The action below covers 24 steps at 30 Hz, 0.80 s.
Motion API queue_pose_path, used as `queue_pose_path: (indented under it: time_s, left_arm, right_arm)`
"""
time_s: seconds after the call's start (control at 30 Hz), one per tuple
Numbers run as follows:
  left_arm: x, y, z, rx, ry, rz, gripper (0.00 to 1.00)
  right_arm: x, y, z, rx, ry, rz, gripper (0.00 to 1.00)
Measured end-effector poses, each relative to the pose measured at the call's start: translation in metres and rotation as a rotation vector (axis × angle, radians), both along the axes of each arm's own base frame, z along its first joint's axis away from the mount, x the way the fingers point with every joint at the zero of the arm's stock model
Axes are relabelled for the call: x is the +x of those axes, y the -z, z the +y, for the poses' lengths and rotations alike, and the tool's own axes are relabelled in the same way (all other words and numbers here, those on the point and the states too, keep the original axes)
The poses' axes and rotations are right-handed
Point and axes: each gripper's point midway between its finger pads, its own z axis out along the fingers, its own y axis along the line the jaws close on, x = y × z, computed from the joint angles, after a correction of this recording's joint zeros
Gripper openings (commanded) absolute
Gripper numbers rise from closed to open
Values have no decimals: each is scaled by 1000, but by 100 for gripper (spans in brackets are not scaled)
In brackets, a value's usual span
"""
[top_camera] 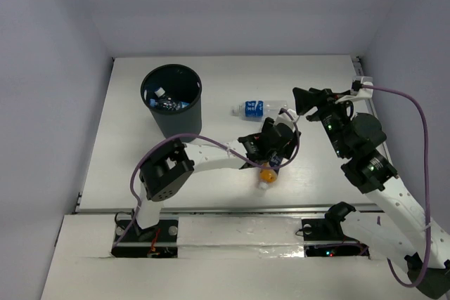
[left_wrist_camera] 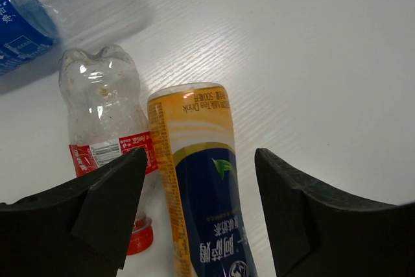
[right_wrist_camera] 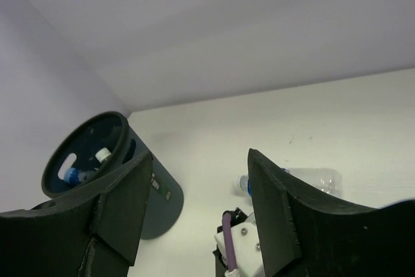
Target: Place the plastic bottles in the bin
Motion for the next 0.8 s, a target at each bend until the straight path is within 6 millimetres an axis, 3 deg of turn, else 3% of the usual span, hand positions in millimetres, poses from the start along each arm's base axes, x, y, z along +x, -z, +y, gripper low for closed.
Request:
queue_pose_path:
  time_s: [0.33,0.63,0.8]
  left_arm:
    - [16,20,-11,66,-31,-25,64]
    - [15,53,-15,116,-14,7,64]
    - [12,56,-20,107,7,24,63]
  right_arm:
    - [-1,7,5,-16,-28,15,67]
    - [-4,4,7,-14,-45,7,69]
    - [-5,4,8,-13,-56,6,71]
